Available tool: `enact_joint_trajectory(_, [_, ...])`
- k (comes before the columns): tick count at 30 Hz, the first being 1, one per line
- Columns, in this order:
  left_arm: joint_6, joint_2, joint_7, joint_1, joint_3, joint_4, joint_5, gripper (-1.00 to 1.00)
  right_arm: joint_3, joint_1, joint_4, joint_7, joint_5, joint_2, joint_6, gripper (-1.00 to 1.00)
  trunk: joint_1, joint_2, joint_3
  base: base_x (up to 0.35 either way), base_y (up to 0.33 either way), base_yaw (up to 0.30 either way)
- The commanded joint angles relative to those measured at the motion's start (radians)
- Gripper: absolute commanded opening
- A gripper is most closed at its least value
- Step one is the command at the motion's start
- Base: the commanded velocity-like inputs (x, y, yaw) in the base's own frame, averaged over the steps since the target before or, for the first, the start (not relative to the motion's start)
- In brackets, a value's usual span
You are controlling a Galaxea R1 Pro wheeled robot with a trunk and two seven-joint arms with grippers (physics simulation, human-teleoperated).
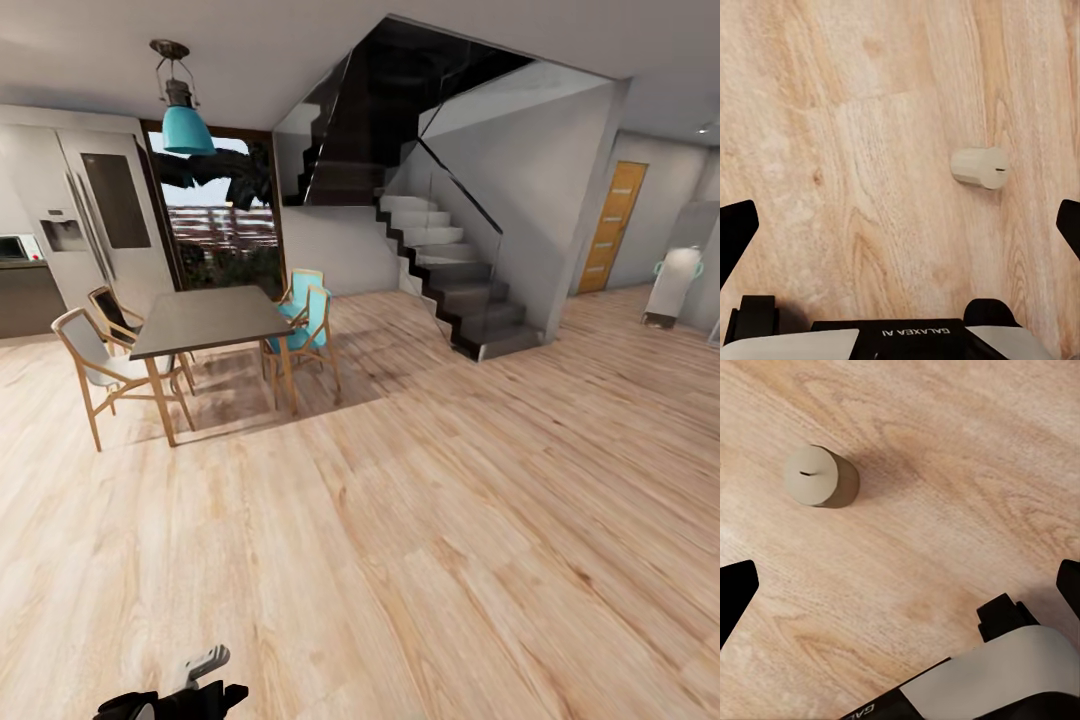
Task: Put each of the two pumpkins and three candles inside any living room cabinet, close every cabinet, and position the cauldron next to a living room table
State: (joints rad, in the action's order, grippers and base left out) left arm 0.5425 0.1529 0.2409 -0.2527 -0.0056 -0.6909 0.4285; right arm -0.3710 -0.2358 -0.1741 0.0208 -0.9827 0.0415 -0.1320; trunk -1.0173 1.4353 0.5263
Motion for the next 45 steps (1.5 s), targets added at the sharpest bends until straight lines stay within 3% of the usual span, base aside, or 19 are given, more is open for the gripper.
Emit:
enact_joint_trajectory(1, [0.006,0.0,0.0,0.0,-0.001,-0.001,0.006,1.0,-0.019,0.0,-0.001,0.002,-0.01,0.0,-0.009,1.0,0.0,0.001,0.001,0.031,0.0,0.0])
enact_joint_trajectory(5, [-0.001,0.001,0.0,0.0,0.001,0.024,0.006,1.0,-0.048,0.0,0.001,0.003,-0.015,0.0,-0.026,1.0,0.0,0.001,0.001,0.185,0.0,0.0])
enact_joint_trajectory(21, [-0.034,0.0,0.003,0.0,0.001,0.051,0.006,1.0,-0.049,0.0,-0.001,0.006,-0.017,-0.002,-0.033,1.0,0.0,0.001,0.001,0.127,0.0,0.0])
enact_joint_trajectory(29, [-0.019,-0.001,0.003,-0.008,-0.001,0.026,0.007,1.0,-0.051,0.0,-0.001,0.015,-0.014,-0.004,-0.124,1.0,0.0,0.001,0.001,0.007,0.0,0.0])
enact_joint_trajectory(31, [0.026,0.0,0.002,-0.013,0.004,-0.031,0.006,1.0,-0.062,-0.004,-0.007,0.06,0.003,-0.004,-0.101,1.0,0.0,0.001,0.001,0.0,0.0,0.0])
enact_joint_trajectory(33, [0.141,0.0,-0.005,-0.018,0.018,-0.156,0.004,1.0,-0.095,-0.025,-0.015,0.148,0.054,-0.01,-0.046,1.0,0.0,0.001,0.001,0.0,0.0,0.0])
enact_joint_trajectory(34, [0.26,0.0,-0.03,-0.021,0.035,-0.285,0.002,1.0,-0.117,-0.054,-0.018,0.209,0.099,-0.019,-0.001,1.0,0.0,0.001,0.001,0.0,0.0,0.0])
enact_joint_trajectory(35, [0.298,-0.001,-0.042,-0.021,0.042,-0.332,0.002,1.0,-0.122,-0.064,-0.018,0.224,0.112,-0.023,0.012,1.0,0.0,0.001,0.001,0.0,0.0,0.0])
enact_joint_trajectory(38, [0.422,-0.017,-0.135,-0.024,0.071,-0.619,0.012,1.0,-0.139,-0.124,-0.017,0.275,0.16,-0.058,0.06,1.0,0.0,0.001,0.001,0.0,0.0,0.0])
enact_joint_trajectory(42, [0.449,-0.062,-0.168,-0.044,0.074,-0.724,0.015,1.0,-0.147,-0.164,-0.013,0.286,0.172,-0.086,0.103,1.0,0.0,0.001,0.001,0.0,0.0,0.0])
enact_joint_trajectory(45, [0.453,-0.068,-0.173,-0.051,0.074,-0.739,0.013,1.0,-0.151,-0.17,-0.018,0.282,0.174,-0.09,0.113,1.0,0.0,0.001,0.001,0.0,0.0,0.0])
